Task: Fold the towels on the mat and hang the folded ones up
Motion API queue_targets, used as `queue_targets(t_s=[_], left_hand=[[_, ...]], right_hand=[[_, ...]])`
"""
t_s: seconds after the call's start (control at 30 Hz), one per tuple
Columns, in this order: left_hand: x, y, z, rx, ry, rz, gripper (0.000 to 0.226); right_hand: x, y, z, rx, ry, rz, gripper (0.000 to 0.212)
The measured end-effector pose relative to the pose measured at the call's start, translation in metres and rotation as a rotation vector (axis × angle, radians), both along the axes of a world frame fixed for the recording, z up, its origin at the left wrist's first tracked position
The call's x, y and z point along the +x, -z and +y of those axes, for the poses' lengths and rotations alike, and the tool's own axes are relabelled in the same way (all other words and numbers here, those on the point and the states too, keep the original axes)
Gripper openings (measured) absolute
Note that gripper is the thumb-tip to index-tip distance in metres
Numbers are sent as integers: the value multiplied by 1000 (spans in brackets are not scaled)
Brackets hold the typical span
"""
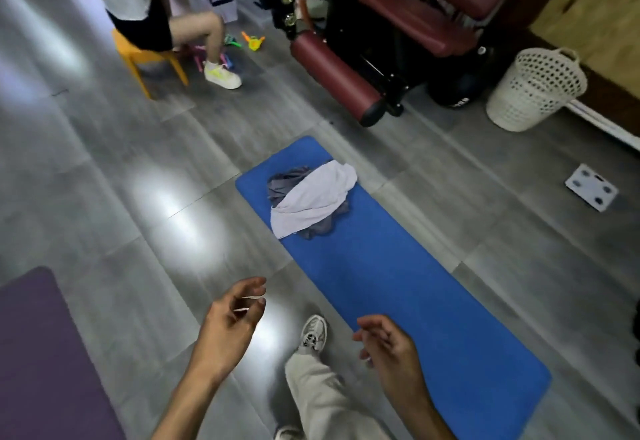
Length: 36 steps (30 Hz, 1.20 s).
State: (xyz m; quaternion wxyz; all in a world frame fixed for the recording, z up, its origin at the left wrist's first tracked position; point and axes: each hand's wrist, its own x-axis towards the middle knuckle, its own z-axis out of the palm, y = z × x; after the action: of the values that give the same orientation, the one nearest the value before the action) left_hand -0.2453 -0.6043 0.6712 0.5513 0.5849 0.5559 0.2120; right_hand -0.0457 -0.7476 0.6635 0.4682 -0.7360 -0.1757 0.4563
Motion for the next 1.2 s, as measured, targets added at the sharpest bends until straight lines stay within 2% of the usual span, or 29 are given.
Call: queue_targets(t_s=[0.17,0.4,0.57,0.77,0.87,1.03,1.2], left_hand=[[34,8,66,-29,78,38,30],[74,14,156,-38,174,69,30],[95,38,229,-104,286,95,36],[112,79,353,-105,425,149,34],[117,107,421,-78,491,194,33],[138,186,502,-23,698,330,33],[172,308,532,-141,776,357,22]], right_hand=[[16,19,61,-58,71,55,17],[52,13,165,3,12,11,17],[67,21,232,7,136,32,19],[61,55,317,-115,348,147,15],[59,80,358,-201,323,130,17],[68,152,416,-366,321,185,15],[80,291,460,-483,415,293,12]])
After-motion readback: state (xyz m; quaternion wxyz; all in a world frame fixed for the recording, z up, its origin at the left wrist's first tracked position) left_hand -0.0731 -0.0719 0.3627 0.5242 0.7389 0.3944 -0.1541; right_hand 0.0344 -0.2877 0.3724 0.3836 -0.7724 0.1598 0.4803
